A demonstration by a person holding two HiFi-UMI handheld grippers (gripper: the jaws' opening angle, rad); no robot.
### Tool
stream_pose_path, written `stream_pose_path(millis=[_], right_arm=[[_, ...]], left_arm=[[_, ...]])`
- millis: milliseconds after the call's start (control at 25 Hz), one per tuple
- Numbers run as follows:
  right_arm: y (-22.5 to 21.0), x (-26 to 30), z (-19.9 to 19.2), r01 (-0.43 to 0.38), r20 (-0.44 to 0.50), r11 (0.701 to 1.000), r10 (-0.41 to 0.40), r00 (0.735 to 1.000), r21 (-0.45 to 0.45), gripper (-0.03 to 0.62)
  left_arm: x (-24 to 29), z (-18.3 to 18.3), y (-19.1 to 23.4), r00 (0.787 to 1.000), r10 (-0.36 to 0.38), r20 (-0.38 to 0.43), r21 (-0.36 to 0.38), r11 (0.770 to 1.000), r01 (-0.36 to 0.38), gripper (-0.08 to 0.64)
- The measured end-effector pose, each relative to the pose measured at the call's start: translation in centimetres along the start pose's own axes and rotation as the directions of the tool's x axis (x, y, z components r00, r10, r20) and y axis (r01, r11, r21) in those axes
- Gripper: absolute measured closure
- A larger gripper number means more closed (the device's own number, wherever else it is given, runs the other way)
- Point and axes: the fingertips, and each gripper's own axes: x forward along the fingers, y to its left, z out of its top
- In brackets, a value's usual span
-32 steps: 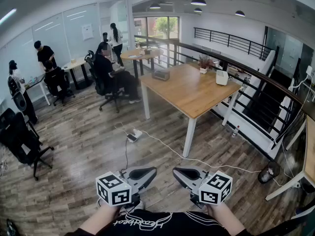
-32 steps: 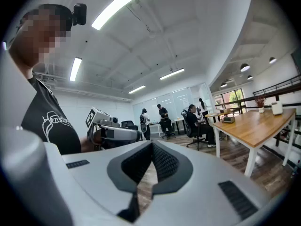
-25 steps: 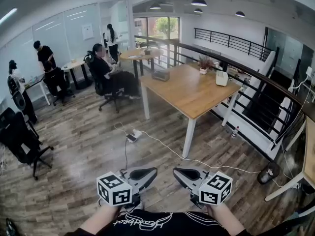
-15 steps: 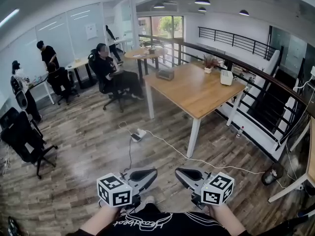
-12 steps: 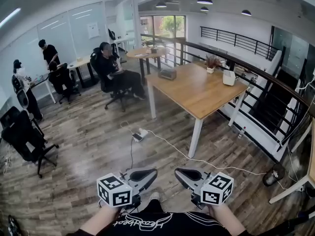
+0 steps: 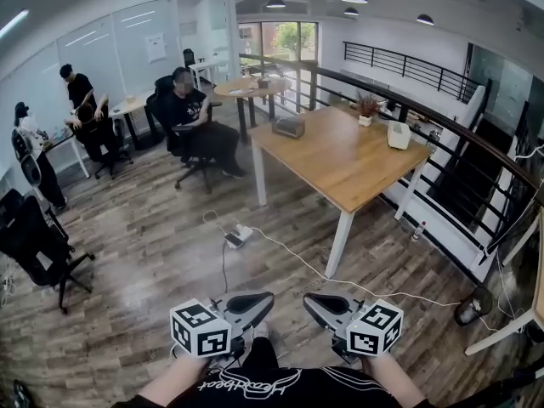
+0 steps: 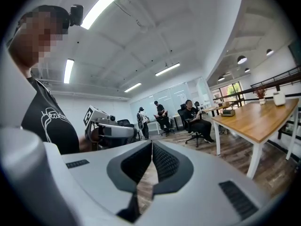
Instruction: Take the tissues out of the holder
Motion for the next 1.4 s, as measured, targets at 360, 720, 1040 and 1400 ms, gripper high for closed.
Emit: stream_pose_path(millis=[360,720,1040,1400], right_arm=[[-10.5,10.5,1.6,0.065,-0.044,0.996,-0.062,0.997,0.053,0.574],[-22.5,26.6,8.0,0.078,-0.078,0.994,-0.072,0.994,0.077,0.575],[-31.2,37.9,13.0,0.091,-0.098,0.996,-0.088,0.991,0.026,0.574],[-39.0,42.1,14.2,0.109,-0.099,0.994,-0.106,0.989,0.024,0.574]], left_arm=[[3.3,3.3,14.4,0.999,-0.013,-0.039,-0.032,0.999,0.011,0.548],[6.4,12.8,34.4,1.000,-0.006,-0.025,-0.045,0.999,0.005,0.548],[8.5,19.5,50.1,0.999,0.021,0.035,-0.043,0.999,-0.020,0.548],[13.4,22.6,57.5,0.999,0.012,0.045,-0.022,1.000,-0.011,0.548]])
